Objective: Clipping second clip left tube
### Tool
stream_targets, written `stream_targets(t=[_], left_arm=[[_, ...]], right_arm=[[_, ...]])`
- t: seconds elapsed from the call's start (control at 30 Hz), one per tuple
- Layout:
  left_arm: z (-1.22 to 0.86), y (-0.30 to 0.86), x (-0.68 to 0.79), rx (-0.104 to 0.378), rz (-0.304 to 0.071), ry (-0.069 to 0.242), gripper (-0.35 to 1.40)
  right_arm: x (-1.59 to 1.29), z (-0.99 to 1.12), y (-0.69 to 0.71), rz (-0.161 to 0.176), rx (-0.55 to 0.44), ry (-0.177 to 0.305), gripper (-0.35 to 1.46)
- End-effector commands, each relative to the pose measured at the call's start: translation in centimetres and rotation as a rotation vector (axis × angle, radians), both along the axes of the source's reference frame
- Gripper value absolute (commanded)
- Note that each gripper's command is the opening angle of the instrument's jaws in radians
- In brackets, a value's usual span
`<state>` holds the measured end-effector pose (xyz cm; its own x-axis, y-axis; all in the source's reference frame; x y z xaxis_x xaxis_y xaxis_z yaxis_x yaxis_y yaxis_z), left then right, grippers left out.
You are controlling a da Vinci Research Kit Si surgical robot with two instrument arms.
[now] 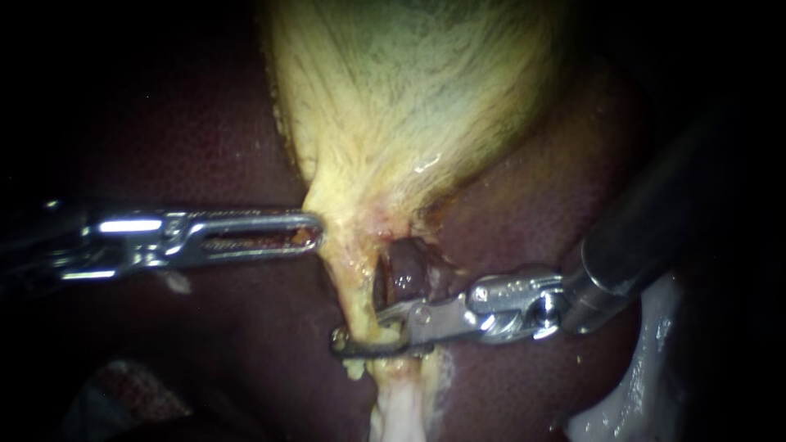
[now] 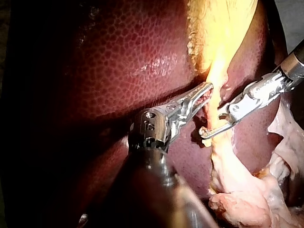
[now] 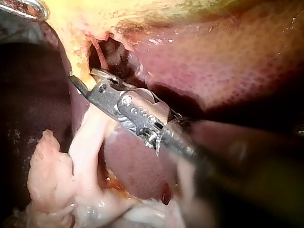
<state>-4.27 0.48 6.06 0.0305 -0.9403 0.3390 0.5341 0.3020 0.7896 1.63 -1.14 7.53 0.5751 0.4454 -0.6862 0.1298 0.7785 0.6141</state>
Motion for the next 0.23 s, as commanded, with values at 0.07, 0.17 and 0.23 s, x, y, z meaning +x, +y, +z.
stream_targets(t=[0.07,0.17,0.23], left_arm=[[0.0,0.0,0.0,0.0,0.0,0.0,-0.35],[0.0,0.0,-0.01,0.0,0.0,0.0,-0.35],[0.01,0.01,-0.01,0.0,0.0,0.0,-0.35]], right_arm=[[0.0,0.0,0.0,0.0,0.0,0.001,-0.35],[-0.01,0.0,0.0,0.0,0.0,0.001,-0.35],[-0.01,0.0,0.0,0.0,0.0,0.001,-0.35]])
